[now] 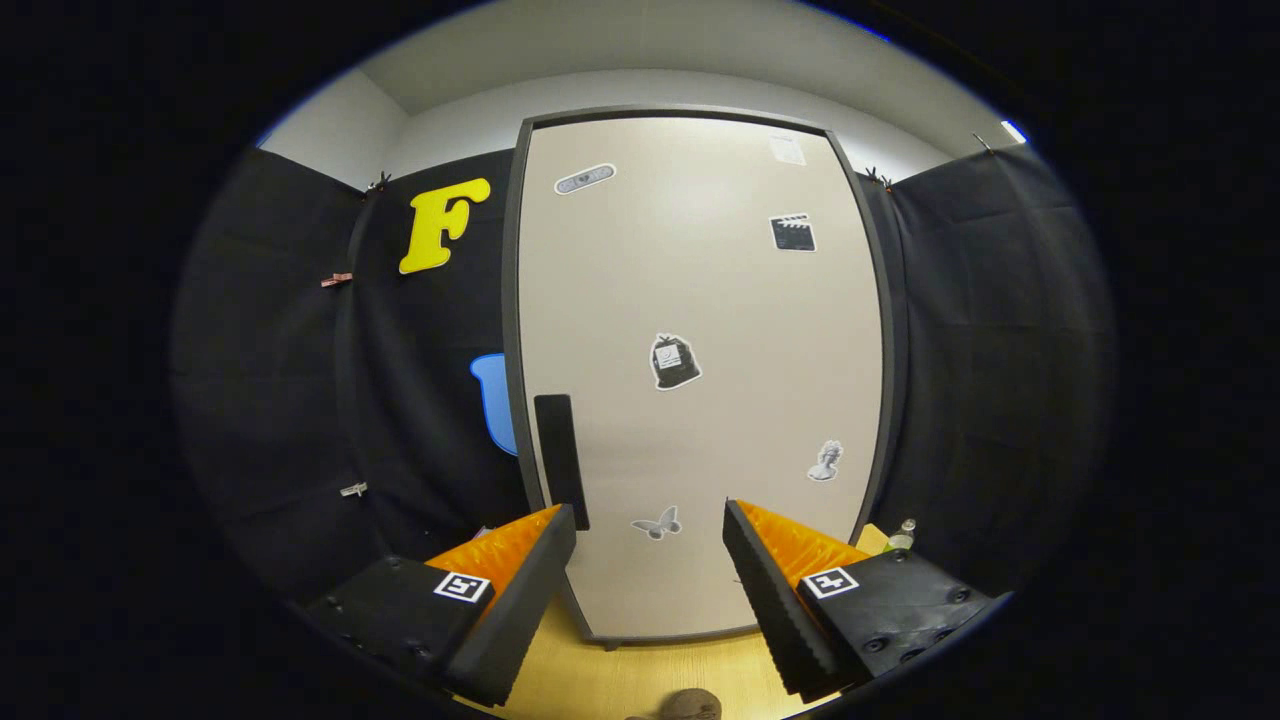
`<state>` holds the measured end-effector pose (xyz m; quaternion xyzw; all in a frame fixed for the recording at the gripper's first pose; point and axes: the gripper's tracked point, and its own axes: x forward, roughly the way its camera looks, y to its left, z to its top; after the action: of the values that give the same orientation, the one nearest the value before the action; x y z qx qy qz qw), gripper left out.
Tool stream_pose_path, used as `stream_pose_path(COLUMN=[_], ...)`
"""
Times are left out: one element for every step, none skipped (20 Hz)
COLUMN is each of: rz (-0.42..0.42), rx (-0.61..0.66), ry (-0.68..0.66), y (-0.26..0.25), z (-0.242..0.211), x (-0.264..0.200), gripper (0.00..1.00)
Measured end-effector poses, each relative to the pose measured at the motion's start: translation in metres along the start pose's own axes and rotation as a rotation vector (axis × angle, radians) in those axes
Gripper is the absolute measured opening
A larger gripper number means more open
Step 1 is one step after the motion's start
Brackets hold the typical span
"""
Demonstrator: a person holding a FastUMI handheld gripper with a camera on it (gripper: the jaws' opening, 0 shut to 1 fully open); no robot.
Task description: Open the shoe cabinet door, grab the shoes and put them into the shoe cabinet, then close the shoe cabinet door.
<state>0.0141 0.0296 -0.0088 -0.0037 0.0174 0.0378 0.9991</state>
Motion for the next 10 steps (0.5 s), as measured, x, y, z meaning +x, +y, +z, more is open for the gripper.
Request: stream_pose_path(rz=[0.008, 0.023, 0.028, 0.039, 0.053, 0.057, 0.062, 0.074, 0.081, 0.088], rx=[0.0, 0.0, -0.001, -0.001, 0.0, 0.003, 0.007, 0.011, 0.014, 0.016], ry=[0.003, 0.006, 0.008, 0.008, 0.005, -0.005, -0.009, -0.014, -0.021, -0.022], y=[0.006, 0.014, 0.02, 0.028, 0.036, 0.042, 0.048, 0.054, 0.06, 0.065], z=[-0.002, -0.004, -0.006, -0.008, -0.008, -0.007, -0.008, -0.007, -0.008, -0.008], x=[0.005, 0.01, 0.014, 0.018, 0.022, 0.029, 0.035, 0.04, 0.045, 0.051], gripper=[0.97, 0.97, 0.97, 0.98, 0.98, 0.98, 0.98, 0.98, 0.98, 0.98])
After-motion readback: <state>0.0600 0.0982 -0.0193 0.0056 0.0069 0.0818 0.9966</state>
